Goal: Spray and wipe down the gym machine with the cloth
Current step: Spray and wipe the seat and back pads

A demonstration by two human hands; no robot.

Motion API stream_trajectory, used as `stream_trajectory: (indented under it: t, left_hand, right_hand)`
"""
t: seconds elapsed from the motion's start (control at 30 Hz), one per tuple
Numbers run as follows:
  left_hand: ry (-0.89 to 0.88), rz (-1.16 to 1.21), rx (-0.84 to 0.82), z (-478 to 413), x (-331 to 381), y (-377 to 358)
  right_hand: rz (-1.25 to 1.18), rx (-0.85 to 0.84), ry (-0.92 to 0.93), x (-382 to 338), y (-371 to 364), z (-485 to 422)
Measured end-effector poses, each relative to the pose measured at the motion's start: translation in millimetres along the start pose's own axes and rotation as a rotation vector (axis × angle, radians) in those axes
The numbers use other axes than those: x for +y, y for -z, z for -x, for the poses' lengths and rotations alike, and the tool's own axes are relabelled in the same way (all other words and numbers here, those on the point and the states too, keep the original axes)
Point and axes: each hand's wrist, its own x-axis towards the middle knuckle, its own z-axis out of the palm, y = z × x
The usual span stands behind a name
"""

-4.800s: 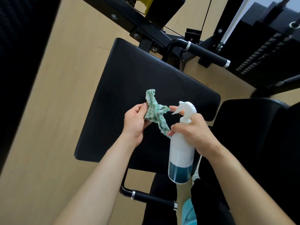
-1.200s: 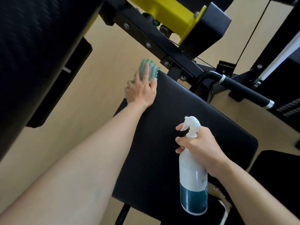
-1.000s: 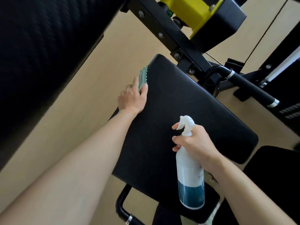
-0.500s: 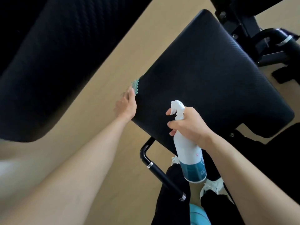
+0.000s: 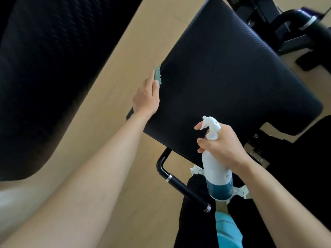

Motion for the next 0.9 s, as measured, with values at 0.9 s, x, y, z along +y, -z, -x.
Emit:
stream_trajectory:
  t: [0.9]
  left_hand:
    - [0.775, 1.099, 0.146, 130, -7, -45]
  right_hand:
    - [-0.257, 0.079, -0.113, 15, 4, 13]
